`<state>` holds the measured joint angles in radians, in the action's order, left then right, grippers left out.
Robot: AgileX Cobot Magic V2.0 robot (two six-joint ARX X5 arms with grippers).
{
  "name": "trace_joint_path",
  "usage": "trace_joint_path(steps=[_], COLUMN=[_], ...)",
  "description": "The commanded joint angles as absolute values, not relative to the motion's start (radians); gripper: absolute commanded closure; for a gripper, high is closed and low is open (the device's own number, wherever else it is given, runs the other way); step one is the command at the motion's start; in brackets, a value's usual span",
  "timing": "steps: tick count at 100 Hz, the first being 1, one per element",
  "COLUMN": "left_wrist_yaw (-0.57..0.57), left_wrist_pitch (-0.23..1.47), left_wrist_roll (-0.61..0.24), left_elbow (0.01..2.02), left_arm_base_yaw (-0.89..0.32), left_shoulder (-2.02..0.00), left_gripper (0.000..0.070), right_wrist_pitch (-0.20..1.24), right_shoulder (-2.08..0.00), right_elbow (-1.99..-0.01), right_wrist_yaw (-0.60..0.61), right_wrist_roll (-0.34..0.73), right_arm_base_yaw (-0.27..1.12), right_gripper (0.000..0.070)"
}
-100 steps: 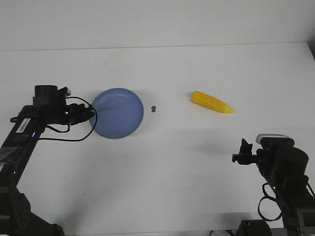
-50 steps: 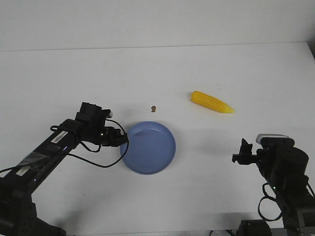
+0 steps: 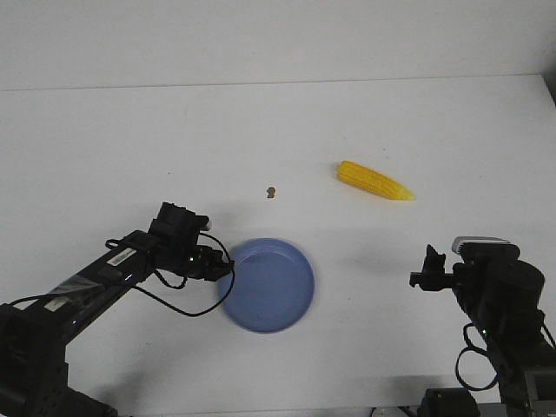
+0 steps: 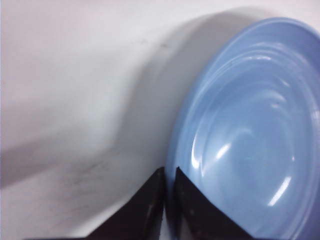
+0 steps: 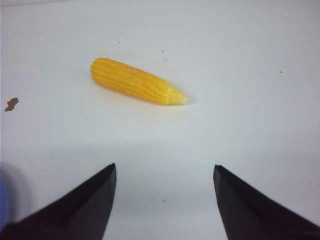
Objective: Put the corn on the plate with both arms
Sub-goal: 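Push the blue plate with the left gripper toward the table center, then withdraw the left gripper from the plate toward the robot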
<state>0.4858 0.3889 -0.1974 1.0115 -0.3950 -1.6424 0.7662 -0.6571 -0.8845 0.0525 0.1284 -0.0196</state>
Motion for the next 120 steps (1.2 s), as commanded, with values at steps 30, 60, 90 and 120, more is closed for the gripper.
trace_joint_path(steps=[30, 60, 90, 120], left_wrist_yaw=[0.490, 0.491, 0.476, 0.216], left_wrist_pitch=[0.378, 0.352, 0.324, 0.389], left_wrist_roll=[-0.197, -0.196, -0.162, -0.047], left_elbow=[1.020, 1.020, 1.020, 1.020], left_arm_base_yaw=[-0.407, -0.402, -0.327, -0.227], left_shoulder=[-1.650, -1.641, -1.490, -1.224], left_gripper=[0.0519, 0.0182, 0.0184, 0.0185], right_wrist_pitch=[0.756, 0.756, 0.756, 0.756], right_shoulder=[-0.663, -0.663, -0.663, -0.663], right_elbow=[-0.904, -0.904, -0.904, -0.904], right_wrist_yaw=[0.052, 0.052, 0.052, 0.054], right_wrist_roll=[0.135, 0.135, 0.135, 0.133], right_arm_base_yaw=[-0.017, -0.017, -0.017, -0.017], right_gripper=[0.0291, 0.0291, 0.0291, 0.0291])
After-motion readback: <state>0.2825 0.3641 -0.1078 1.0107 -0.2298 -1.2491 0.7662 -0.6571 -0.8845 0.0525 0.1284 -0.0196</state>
